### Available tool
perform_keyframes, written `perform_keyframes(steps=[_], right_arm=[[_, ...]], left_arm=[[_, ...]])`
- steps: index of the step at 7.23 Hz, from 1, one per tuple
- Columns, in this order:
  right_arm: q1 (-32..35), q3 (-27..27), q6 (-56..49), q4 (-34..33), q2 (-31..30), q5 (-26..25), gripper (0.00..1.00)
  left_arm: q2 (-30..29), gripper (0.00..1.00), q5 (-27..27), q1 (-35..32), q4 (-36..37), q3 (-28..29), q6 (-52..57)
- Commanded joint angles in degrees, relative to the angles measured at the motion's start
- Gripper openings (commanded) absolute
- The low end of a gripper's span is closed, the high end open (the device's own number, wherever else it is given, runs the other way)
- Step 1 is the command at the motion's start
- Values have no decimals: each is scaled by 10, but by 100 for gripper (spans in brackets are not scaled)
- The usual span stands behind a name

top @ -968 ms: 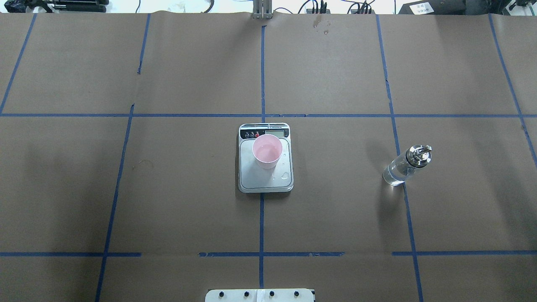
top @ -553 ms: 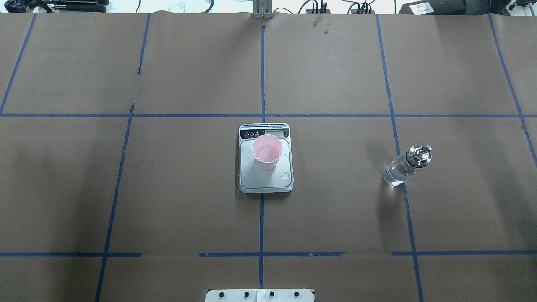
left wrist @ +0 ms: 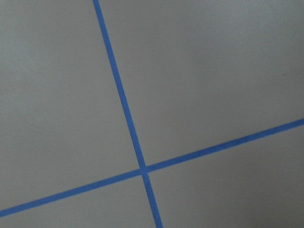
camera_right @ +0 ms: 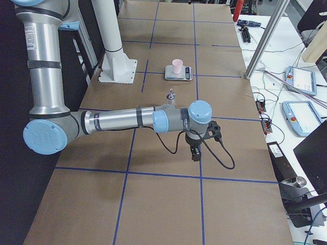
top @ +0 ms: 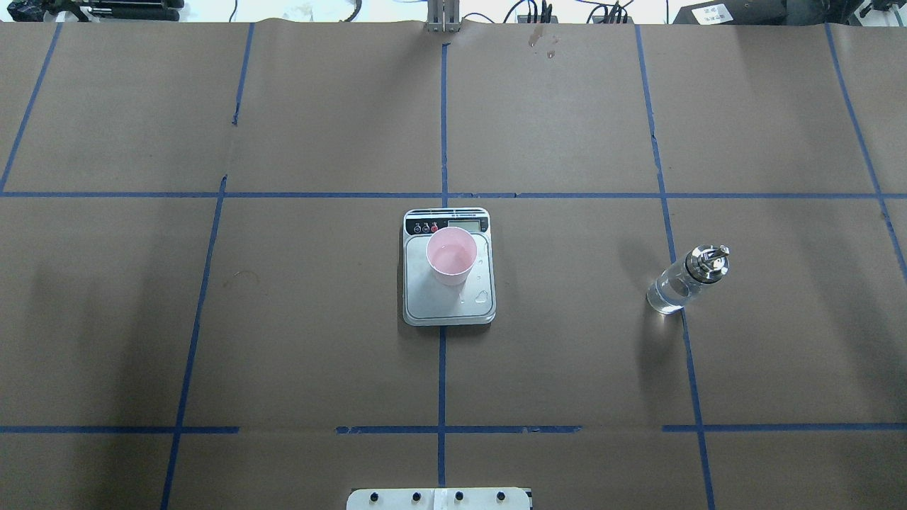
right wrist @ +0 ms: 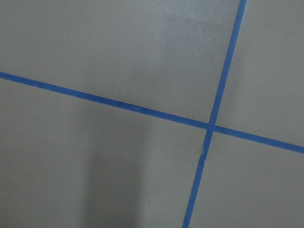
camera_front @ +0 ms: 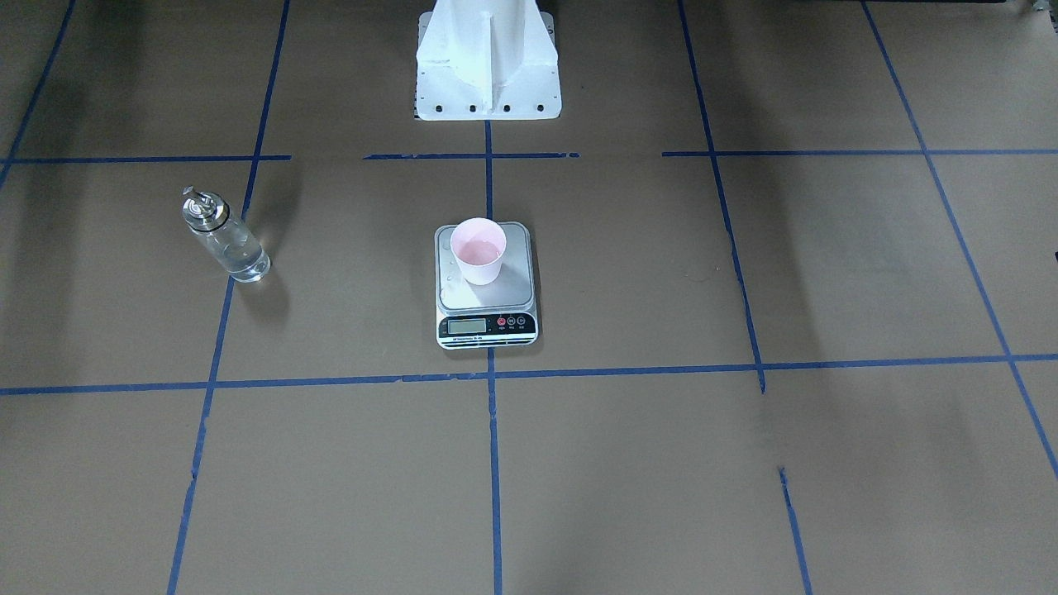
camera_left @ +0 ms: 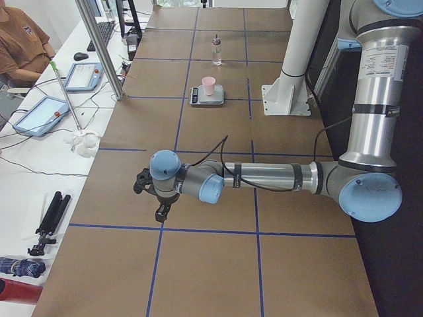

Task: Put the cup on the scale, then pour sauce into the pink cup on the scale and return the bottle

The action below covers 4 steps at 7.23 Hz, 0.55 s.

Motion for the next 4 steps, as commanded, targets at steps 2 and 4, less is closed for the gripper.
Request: perform_keyframes(steps=[2, 4], right_arm=[[1, 0, 3, 2, -30, -4, 100], [1, -6, 4, 1, -27, -7, 100]], left_arm=[[1, 100, -3, 0, 21, 24, -5], [-5, 100, 0, 0, 99, 22, -5]])
